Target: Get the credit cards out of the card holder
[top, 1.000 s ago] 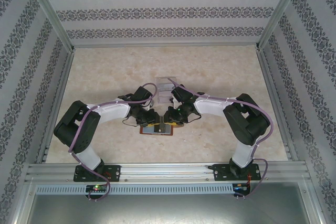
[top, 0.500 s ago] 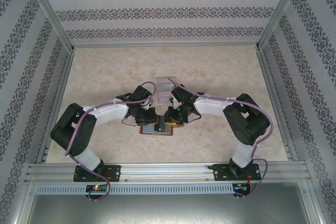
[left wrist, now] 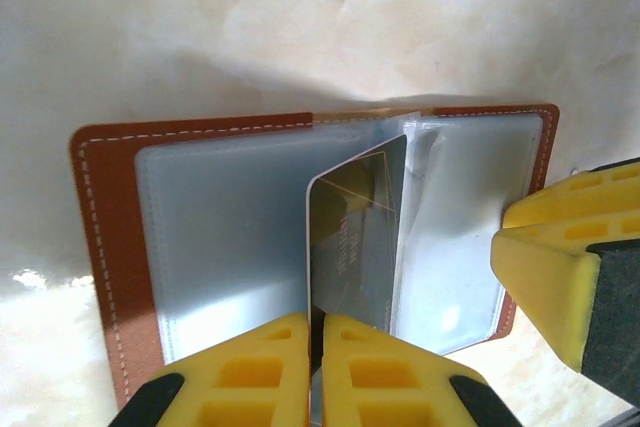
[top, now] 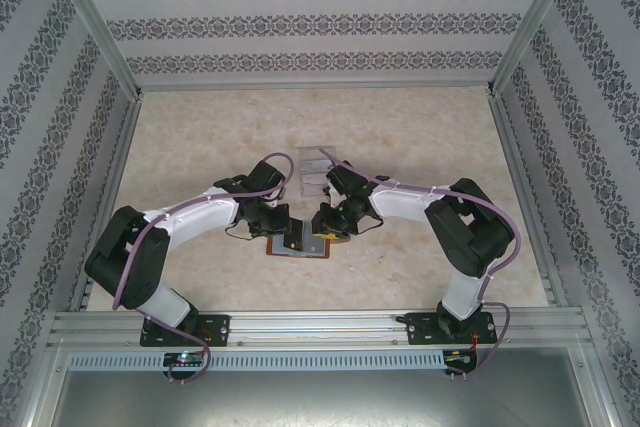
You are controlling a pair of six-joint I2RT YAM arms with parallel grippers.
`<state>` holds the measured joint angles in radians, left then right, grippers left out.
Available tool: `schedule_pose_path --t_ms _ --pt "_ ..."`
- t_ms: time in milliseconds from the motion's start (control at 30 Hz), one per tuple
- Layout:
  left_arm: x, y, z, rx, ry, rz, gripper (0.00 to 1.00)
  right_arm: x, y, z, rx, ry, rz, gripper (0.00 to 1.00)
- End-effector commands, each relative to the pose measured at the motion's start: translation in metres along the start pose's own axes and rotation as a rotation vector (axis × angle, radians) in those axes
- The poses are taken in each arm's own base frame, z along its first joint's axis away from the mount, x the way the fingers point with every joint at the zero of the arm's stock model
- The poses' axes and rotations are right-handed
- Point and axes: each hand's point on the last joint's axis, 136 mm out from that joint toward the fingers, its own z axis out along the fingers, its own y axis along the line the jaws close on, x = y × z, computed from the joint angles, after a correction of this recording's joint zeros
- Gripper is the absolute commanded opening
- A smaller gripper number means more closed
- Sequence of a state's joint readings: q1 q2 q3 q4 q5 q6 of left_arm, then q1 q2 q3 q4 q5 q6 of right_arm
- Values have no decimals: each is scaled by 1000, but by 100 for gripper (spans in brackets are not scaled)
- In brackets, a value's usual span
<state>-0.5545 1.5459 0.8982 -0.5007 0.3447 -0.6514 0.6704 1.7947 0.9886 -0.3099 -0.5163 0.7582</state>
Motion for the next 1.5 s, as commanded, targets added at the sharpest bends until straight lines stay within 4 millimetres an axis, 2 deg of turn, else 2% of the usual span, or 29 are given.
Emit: schedule_pose_path --t_ms 0,267,433,600,900,1033,1200,1467 --pt "1 15 -8 -76 -1 14 9 4 -6 4 31 20 -2 30" --pt "0 8 -9 -51 11 30 10 3 -5 4 31 20 -2 30" --pt "0 -8 -4 33 34 31 15 4 -5 5 30 21 -2 30" --pt "-1 -21 -1 98 44 20 15 3 -4 4 28 19 -3 30" --pt "-1 -26 4 122 65 13 13 3 -4 4 27 20 -4 30" --pt "-2 -25 4 115 67 12 9 3 -3 3 25 18 -6 30" --pt "-3 -23 -2 88 54 33 6 2 1 -2 21 6 -12 30" --pt "-8 -24 -21 67 29 125 1 -4 7 -21 9 -42 -23 30"
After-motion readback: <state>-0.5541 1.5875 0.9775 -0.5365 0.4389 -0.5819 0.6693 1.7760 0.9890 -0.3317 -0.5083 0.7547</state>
